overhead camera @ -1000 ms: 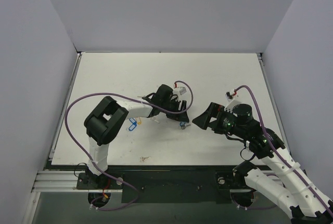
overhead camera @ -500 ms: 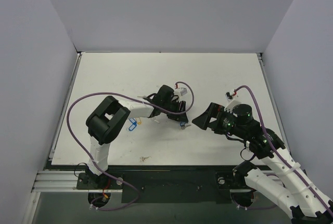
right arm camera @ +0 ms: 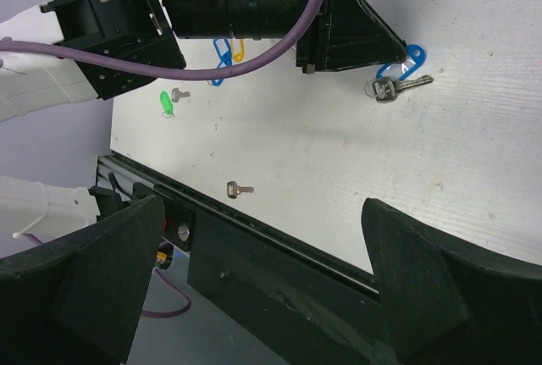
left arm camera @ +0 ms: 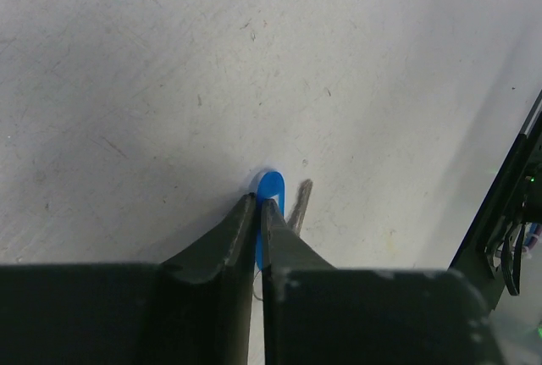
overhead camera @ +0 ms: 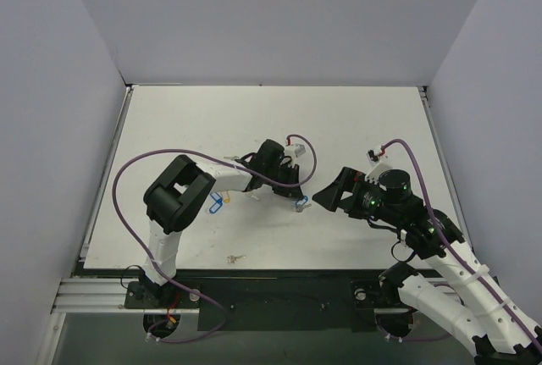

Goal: Remove the keys from the keyring

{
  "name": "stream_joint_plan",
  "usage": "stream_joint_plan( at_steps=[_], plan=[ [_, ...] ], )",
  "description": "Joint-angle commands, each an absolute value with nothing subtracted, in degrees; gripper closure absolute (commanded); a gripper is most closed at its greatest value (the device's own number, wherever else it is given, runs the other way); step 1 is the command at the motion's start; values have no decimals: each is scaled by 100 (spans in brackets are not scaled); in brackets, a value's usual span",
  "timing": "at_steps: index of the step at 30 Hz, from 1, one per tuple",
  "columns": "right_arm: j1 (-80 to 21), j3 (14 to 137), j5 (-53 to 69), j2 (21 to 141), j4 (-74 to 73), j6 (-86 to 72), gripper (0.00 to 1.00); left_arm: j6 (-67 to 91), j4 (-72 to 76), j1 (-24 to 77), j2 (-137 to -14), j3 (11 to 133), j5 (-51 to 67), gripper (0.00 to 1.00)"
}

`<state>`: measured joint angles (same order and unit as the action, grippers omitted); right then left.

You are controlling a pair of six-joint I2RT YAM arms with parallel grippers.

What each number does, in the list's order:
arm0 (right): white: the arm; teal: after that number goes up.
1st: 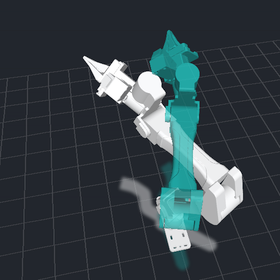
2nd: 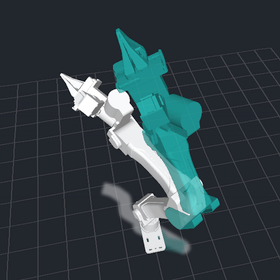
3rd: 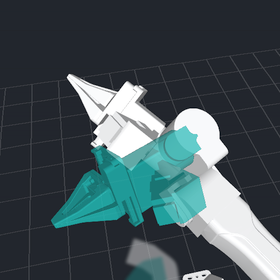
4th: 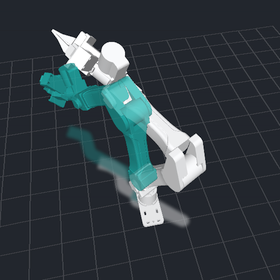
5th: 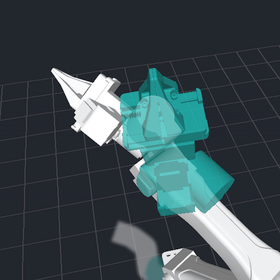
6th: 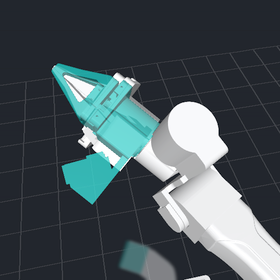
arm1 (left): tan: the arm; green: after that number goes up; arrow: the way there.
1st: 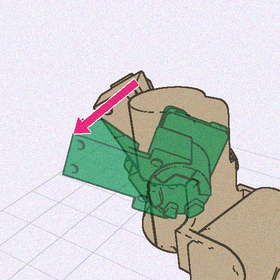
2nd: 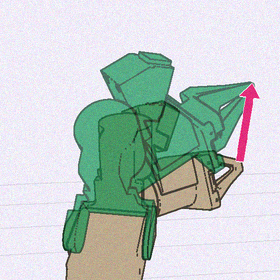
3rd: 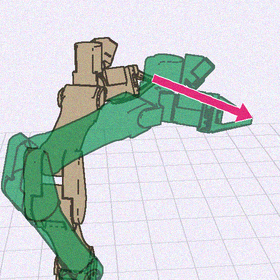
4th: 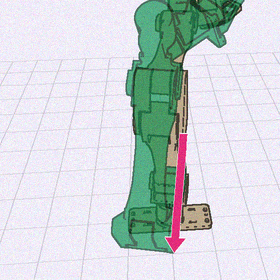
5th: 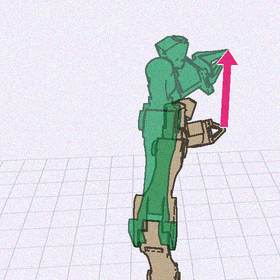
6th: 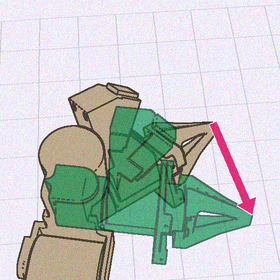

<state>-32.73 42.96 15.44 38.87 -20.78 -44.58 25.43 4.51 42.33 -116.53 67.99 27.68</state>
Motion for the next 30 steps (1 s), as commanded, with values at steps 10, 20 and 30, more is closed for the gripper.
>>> stream_joint_plan(
  at_steps=[10,20,30],
  plan=[
    [-3349,4500,1521,3893,-1960,-4509,5,2443,413,4271,-11479,6873,2795,100],
    [-3384,4544,1538,3788,-1776,-4693,5,2724,335,4315,-10698,6698,2681,100],
    [-3410,4816,1591,3683,-1556,-4983,5,2698,-799,4816,-9450,6943,1821,100]
  ],
)
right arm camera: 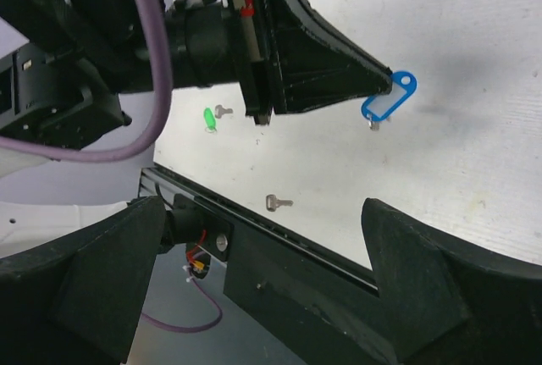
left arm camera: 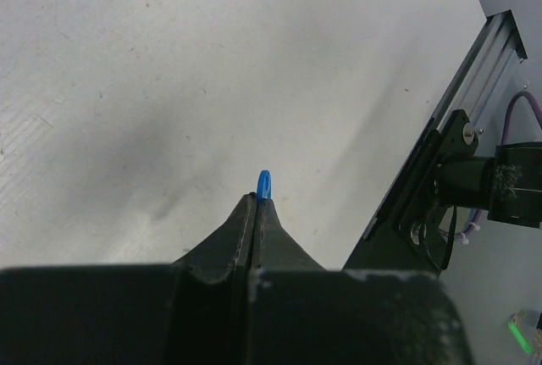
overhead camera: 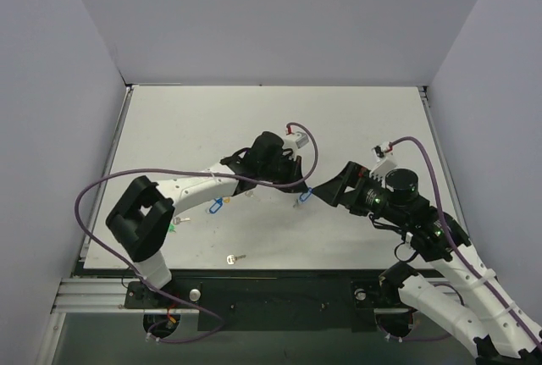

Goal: Remove the keys from the keyring

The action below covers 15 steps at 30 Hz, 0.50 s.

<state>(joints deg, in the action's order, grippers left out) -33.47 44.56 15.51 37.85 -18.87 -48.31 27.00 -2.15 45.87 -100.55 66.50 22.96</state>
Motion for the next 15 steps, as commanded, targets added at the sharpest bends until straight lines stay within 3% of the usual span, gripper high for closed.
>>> stream_joint_plan(
  at_steps=[1,10,15],
  plan=[
    [-3401,4895,1582,3657,-1530,-5009,5,2724,-956,4851,-9292,6996,1671,100],
    [-3419,4949,1529,3253,-1046,-5212,5,3813,-1906,5387,-8280,7409,248,100],
    [-3428,4694,1538,3041,-467,-5378,7,4490,-2750,5897,-7929,7971,-1113,100]
  ],
)
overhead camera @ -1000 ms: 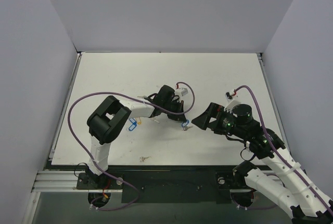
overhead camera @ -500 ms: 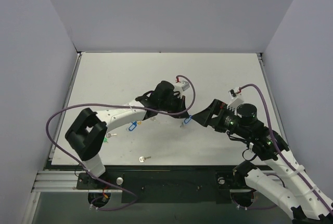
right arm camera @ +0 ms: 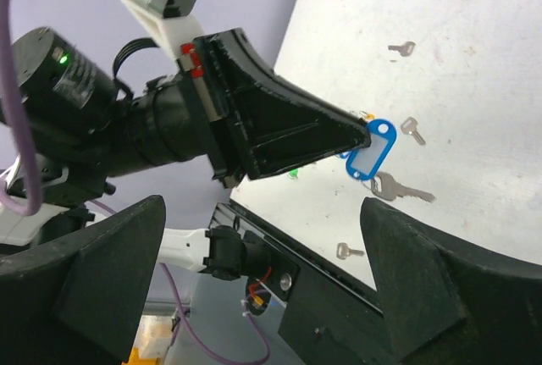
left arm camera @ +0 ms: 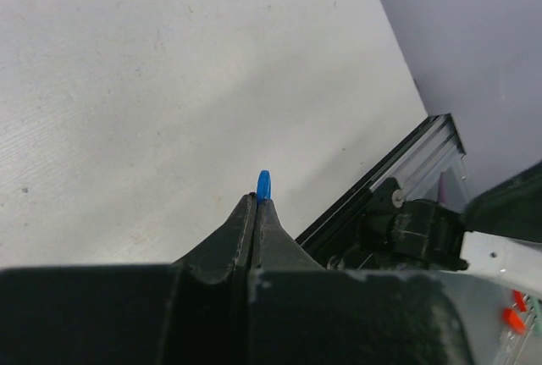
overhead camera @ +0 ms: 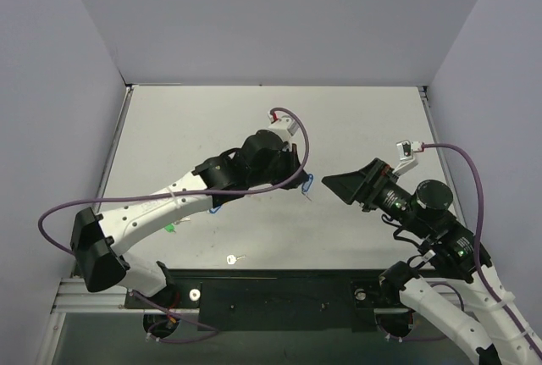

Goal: Remove the keys from the keyring

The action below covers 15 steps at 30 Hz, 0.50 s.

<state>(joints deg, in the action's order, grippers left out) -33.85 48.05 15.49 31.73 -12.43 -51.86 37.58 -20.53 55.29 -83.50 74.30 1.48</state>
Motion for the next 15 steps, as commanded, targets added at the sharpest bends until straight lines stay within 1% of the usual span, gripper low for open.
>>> stream_joint_plan(
  at_steps=[1,6,8,15],
  plan=[
    [-3428,4632,1538,3015,-396,-5396,7,4700,-2794,6011,-7884,8006,-1221,100],
    [-3550,4483,1521,2866,-45,-5221,11,5387,-3058,6240,-7586,8279,-1704,100],
    [-3612,4439,1494,2822,140,-5125,11,5746,-3129,6284,-7498,8384,-1775,100],
    [-4051,4306,1512,2900,650,-4914,15,6178,-3006,6302,-7111,8359,-1846,100]
  ],
)
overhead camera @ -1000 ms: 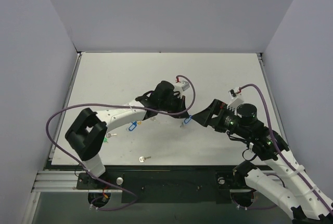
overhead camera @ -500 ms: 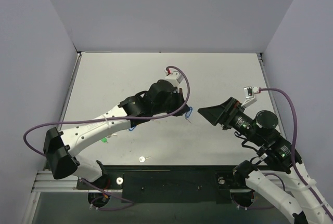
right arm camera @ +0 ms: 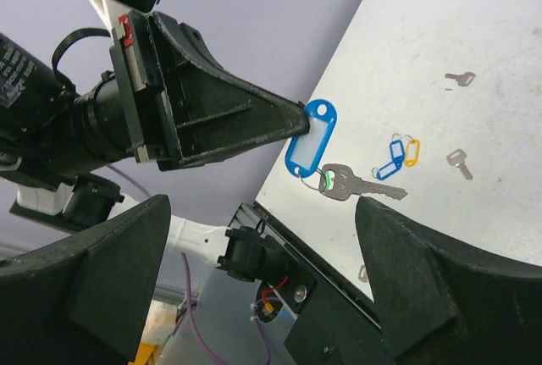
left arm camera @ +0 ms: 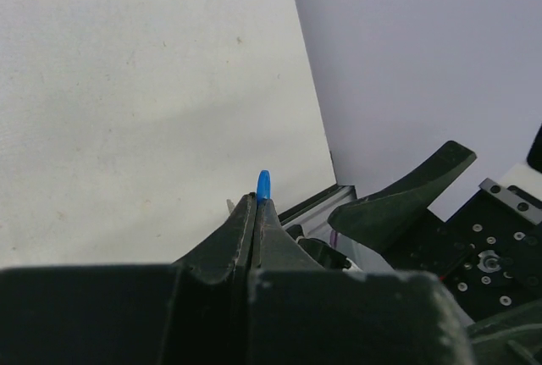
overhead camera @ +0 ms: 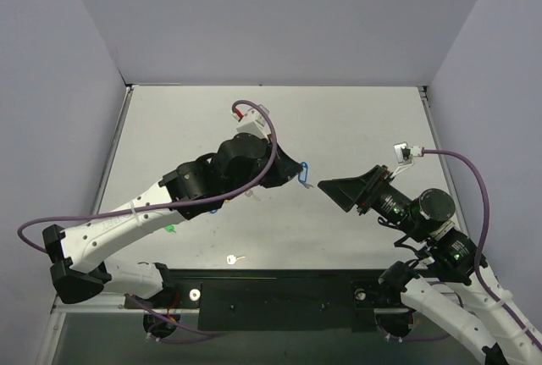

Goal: Remove the keys from the keyring

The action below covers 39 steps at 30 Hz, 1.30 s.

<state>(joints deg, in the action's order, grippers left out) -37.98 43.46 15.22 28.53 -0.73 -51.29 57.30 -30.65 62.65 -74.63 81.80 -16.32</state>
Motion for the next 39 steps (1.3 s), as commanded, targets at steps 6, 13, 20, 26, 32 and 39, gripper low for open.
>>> stream_joint_plan(
  at_steps=[6,13,20,26,32,39],
  plan=[
    [-4569,4491,1222,3225,536,-4536,16,6495,-2865,6302,-6873,8253,-1758,100],
    [-5106,4781,1072,3691,615,-4123,16,6794,-2769,6302,-6654,8139,-1723,100],
    [-5247,5036,976,3893,686,-3955,16,6934,-2742,6311,-6522,8095,-1679,100],
    [-5265,5370,932,4078,422,-3709,19,7057,-2654,6311,-6469,8077,-1652,100],
    [-5282,5633,756,4245,71,-3499,30,7040,-2619,6311,-6478,8060,-1775,100],
    [-5300,5827,738,4385,-263,-3331,39,7040,-2558,6311,-6478,8007,-1793,100]
  ],
)
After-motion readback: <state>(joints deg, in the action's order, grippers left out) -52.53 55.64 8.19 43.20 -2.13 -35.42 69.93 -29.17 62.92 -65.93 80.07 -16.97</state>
